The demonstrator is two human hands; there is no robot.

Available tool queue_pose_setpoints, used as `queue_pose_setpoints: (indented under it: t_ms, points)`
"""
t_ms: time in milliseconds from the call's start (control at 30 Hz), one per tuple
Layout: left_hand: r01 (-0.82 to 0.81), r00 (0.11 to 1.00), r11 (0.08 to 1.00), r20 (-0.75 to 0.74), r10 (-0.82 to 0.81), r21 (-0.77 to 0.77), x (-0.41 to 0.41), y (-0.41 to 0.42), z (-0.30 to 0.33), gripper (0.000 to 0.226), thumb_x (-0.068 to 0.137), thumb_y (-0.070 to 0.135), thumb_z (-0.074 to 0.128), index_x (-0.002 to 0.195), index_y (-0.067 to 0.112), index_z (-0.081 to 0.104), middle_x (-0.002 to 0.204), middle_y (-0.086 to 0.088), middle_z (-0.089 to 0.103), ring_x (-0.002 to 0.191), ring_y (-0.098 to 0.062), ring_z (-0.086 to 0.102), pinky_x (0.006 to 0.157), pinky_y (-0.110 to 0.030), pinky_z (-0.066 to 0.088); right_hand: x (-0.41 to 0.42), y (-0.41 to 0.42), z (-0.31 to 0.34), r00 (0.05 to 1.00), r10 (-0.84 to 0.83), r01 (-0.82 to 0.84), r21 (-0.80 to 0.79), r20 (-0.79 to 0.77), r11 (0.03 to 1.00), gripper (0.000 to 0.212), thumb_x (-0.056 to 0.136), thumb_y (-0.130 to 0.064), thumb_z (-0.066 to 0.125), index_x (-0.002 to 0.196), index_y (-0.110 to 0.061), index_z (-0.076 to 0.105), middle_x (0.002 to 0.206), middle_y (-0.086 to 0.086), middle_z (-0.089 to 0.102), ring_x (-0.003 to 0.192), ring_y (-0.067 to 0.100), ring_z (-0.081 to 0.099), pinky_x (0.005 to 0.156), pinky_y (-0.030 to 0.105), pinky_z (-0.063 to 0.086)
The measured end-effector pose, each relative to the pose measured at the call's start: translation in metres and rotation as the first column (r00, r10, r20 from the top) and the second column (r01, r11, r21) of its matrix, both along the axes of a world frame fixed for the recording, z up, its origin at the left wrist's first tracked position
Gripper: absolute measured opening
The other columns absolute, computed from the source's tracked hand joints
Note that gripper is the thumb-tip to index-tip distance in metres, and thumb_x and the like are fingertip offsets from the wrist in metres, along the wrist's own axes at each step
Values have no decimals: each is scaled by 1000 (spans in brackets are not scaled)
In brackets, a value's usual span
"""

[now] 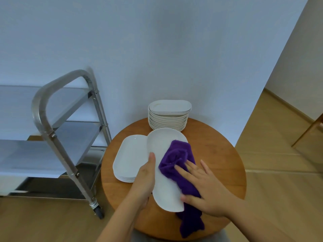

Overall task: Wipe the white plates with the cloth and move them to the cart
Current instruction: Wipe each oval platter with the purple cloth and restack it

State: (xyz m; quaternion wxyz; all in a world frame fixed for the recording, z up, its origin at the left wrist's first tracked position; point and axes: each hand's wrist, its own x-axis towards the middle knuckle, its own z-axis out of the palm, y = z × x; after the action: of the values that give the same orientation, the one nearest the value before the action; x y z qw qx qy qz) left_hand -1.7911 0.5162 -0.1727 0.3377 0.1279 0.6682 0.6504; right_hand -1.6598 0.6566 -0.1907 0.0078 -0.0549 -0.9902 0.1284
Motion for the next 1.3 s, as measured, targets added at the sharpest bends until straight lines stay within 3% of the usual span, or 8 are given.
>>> queue_pose_setpoints:
  t_ms: [333, 533, 733, 867, 967, 1033, 1100, 1300]
  points:
    - [161, 982, 986, -92, -165, -53, 3, 2, 13, 45, 72, 68, 28, 98, 42, 53, 98, 10, 65, 90, -9, 64, 60, -15, 53, -58, -13, 14, 915, -356, 344, -92, -190, 934, 86, 79, -75, 16, 132, -36, -39, 157, -4, -18, 141, 9, -24, 109, 31, -24]
    - [58, 989, 998, -137, -54, 28, -3, 3, 10, 39, 92, 56, 21, 122, 43, 44, 115, 10, 59, 105, -7, 56, 94, -27, 46, -75, -39, 17, 942, -228, 145, -316, -245, 938, 65, 86, -55, 20, 143, -41, -6, 153, -20, -8, 136, -8, -24, 113, 28, -19]
    - [-47, 998, 998, -42, 46, -40, -9, 3, 3, 29, 96, 52, 24, 83, 39, 46, 85, 14, 56, 80, -5, 55, 66, -18, 45, -61, -55, 9, 985, -125, 71, -376, -122, 924, 64, 92, -51, 28, 149, -40, 0, 156, -22, -4, 133, -12, -23, 107, 22, -24]
    - [-119, 985, 982, 111, 136, -146, -10, 12, -3, 41, 98, 51, 26, 97, 21, 54, 89, 1, 57, 88, -20, 57, 83, -36, 45, -39, -58, 11, 998, -52, 64, -381, 41, 922, 89, 82, -67, 47, 150, -38, -4, 157, -19, -7, 132, -7, -22, 108, 28, -18]
    - [-197, 944, 971, 243, 225, -136, -18, 13, -6, 41, 96, 53, 32, 102, 17, 50, 90, -8, 59, 82, -24, 57, 70, -34, 49, -22, -73, 5, 1000, -9, 8, -206, -6, 979, 92, 75, -53, 70, 149, -33, 20, 156, -13, 21, 143, 7, 11, 111, 31, 0]
    - [-184, 929, 970, 295, 225, -160, -20, 14, -6, 38, 96, 52, 36, 104, 17, 47, 90, -9, 58, 80, -25, 56, 58, -33, 49, -15, -76, -2, 970, -19, 18, -6, -242, 1000, 71, 57, -29, 89, 122, -21, 62, 121, -5, 65, 113, 12, 60, 96, 26, 43]
    - [-147, 911, 975, 361, 200, -168, -20, 13, -5, 39, 95, 52, 38, 111, 17, 46, 91, -10, 60, 80, -27, 60, 54, -35, 50, -13, -72, -4, 913, -69, 51, -56, -402, 997, 51, 50, -14, 91, 97, -19, 72, 89, -6, 73, 83, 11, 69, 70, 17, 50]
    - [-85, 935, 996, 342, 94, -40, -34, -3, -14, 59, 89, 66, 34, 111, 16, 58, 91, -8, 74, 80, -25, 71, 65, -35, 54, -18, -32, 23, 767, -612, 127, -889, -194, 441, 34, 77, -19, 75, 102, -37, 60, 94, -15, 68, 89, 6, 66, 72, 27, 57]
